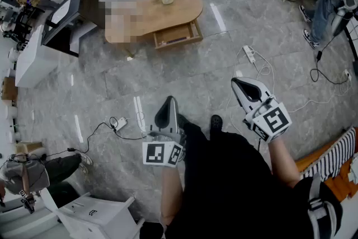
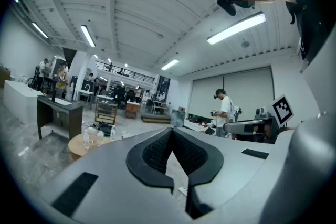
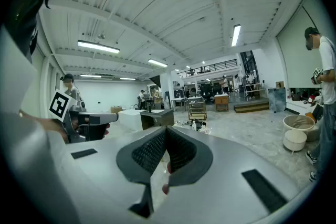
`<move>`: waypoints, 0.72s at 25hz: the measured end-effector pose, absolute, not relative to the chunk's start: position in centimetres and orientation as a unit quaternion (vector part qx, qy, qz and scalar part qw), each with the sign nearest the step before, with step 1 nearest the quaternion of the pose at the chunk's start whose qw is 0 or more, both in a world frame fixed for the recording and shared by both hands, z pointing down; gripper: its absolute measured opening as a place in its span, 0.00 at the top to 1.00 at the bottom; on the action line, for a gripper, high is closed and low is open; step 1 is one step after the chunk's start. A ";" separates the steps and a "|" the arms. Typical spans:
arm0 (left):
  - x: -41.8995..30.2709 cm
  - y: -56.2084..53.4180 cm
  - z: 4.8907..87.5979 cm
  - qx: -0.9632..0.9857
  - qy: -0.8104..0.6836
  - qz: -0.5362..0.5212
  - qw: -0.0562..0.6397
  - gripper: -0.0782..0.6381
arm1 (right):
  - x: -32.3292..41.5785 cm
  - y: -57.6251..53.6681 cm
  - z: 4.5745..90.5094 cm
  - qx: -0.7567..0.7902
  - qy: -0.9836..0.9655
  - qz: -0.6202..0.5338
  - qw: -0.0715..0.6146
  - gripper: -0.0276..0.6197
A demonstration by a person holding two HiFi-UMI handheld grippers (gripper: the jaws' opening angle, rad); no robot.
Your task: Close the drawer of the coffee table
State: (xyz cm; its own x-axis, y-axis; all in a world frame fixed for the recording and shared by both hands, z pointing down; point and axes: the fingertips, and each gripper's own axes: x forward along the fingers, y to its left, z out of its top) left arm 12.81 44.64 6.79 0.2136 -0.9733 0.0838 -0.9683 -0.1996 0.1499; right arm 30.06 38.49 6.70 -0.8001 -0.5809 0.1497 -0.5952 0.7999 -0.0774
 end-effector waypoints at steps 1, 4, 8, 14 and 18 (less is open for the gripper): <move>12.7 44.7 6.8 0.774 -0.627 -0.015 0.086 0.87 | 30.0 38.6 6.7 0.311 -0.947 0.060 0.059 0.94; 12.4 45.0 6.9 0.773 -0.628 -0.014 0.088 0.87 | 29.8 39.0 6.8 0.312 -0.946 0.060 0.060 0.94; 12.2 45.6 7.0 0.771 -0.631 -0.011 0.086 0.87 | 29.7 39.6 6.8 0.312 -0.946 0.058 0.060 0.94; 11.4 46.6 6.8 0.766 -0.637 -0.009 0.086 0.87 | 29.1 40.4 6.8 0.301 -0.949 0.074 0.050 0.94; 10.8 47.0 7.0 0.761 -0.643 -0.006 0.087 0.87 | 28.9 40.5 7.1 0.308 -0.947 0.082 0.039 0.94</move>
State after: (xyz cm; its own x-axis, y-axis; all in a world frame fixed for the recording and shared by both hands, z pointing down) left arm 10.82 47.05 7.03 0.1731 -0.9795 0.1029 -0.9774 -0.1580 0.1402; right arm 28.87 40.47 7.11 -0.8069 -0.5772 0.1255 -0.5902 0.7965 -0.1315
